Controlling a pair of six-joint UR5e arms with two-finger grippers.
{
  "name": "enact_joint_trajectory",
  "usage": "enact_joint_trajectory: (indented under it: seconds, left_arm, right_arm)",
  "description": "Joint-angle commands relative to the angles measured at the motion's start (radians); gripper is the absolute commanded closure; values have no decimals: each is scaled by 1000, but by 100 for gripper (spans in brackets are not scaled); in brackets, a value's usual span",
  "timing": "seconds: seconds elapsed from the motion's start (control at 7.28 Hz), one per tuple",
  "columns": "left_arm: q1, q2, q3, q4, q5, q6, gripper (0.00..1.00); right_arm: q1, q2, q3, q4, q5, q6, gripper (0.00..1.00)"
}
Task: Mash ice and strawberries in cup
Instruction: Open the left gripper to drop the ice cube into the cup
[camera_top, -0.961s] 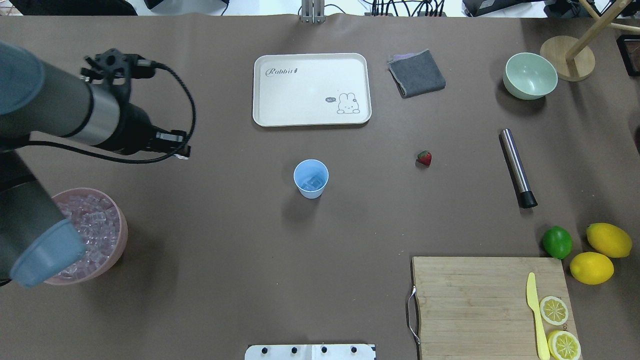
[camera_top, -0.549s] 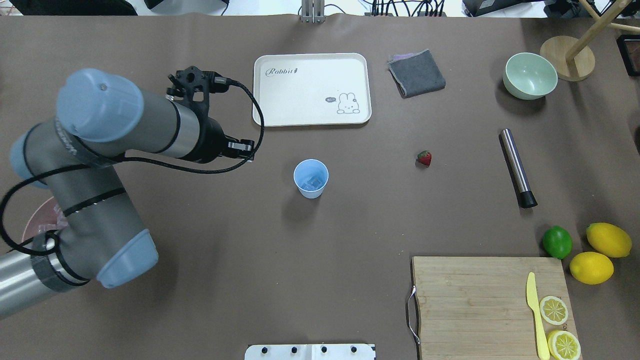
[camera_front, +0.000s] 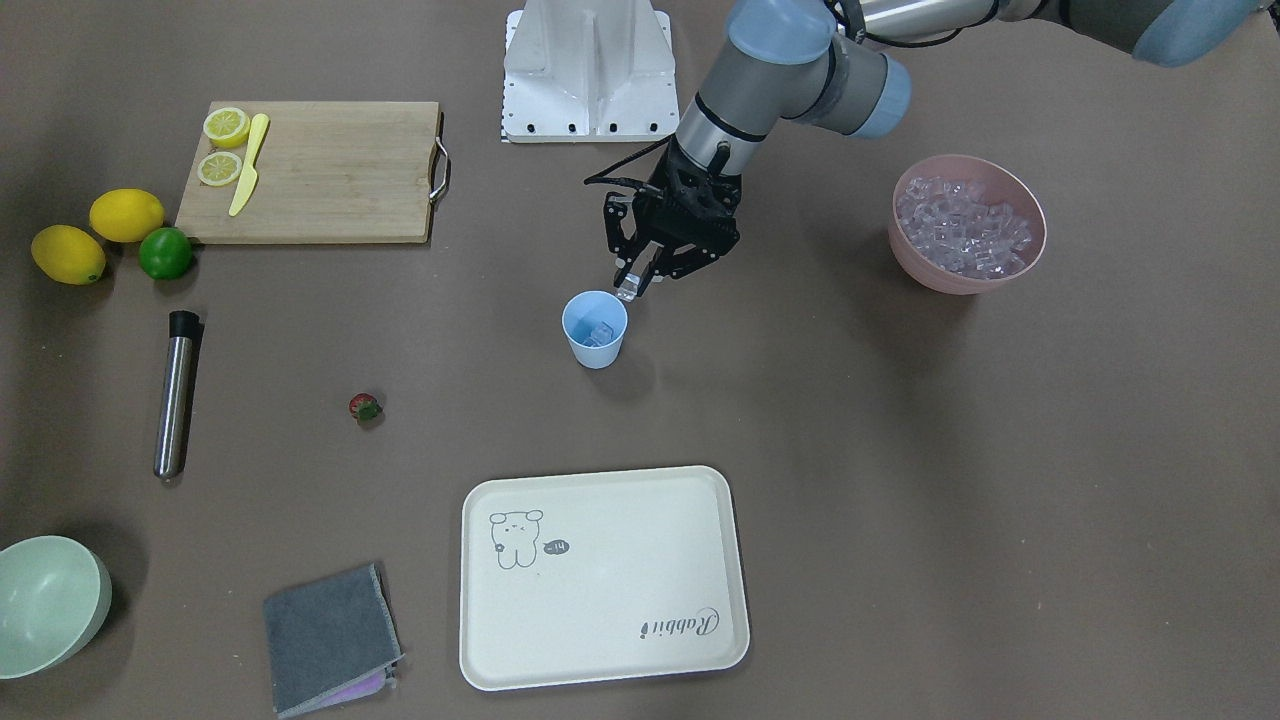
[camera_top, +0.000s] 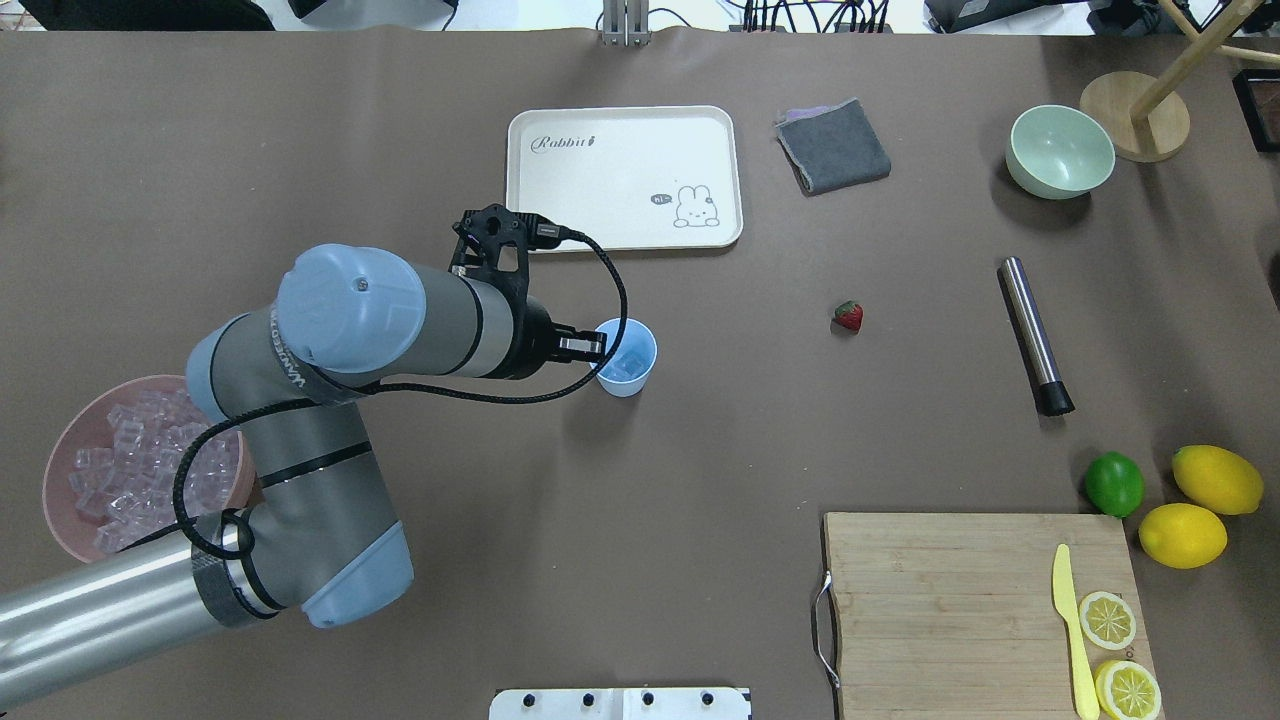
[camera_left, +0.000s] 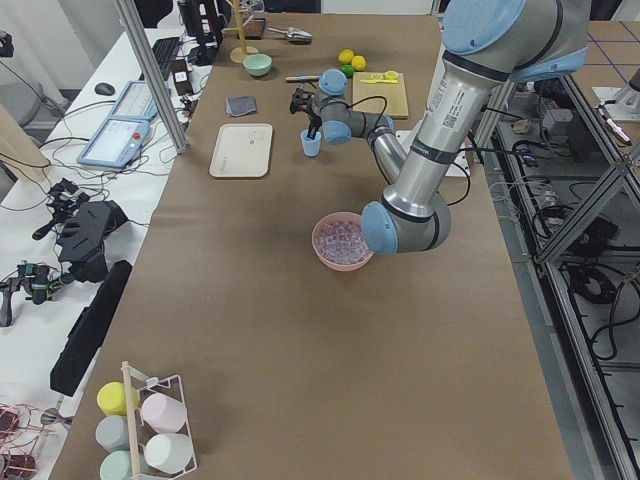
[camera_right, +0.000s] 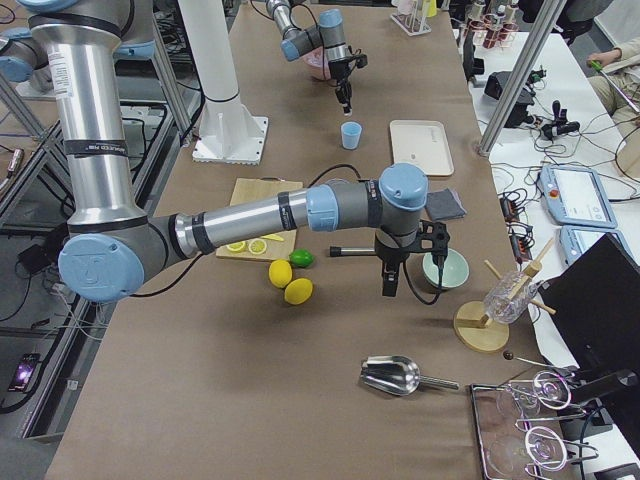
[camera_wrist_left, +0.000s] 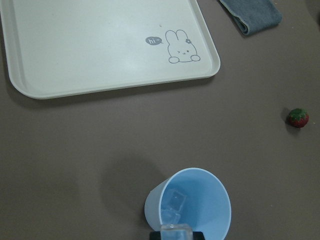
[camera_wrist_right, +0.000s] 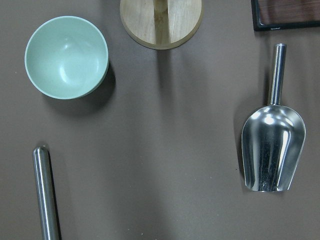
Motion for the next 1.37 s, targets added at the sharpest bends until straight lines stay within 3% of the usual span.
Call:
enact_joint_trajectory:
  seconds: [0.0, 0.55, 0.69, 1.24]
  left_arm:
    - [31, -53, 69, -8, 52, -4, 100]
    - [31, -77, 105, -8, 63, -4, 100]
    - [31, -88, 128, -8, 72, -3, 3]
    - [-22, -80, 77, 11, 69, -3, 3]
  right_arm:
    - [-1, 0, -1, 0, 0, 6, 0]
    - [-7, 0, -8, 0, 0, 8, 0]
    - [-7, 0, -8, 0, -3, 8, 0]
    - [-44, 2, 3, 64, -3, 43, 0]
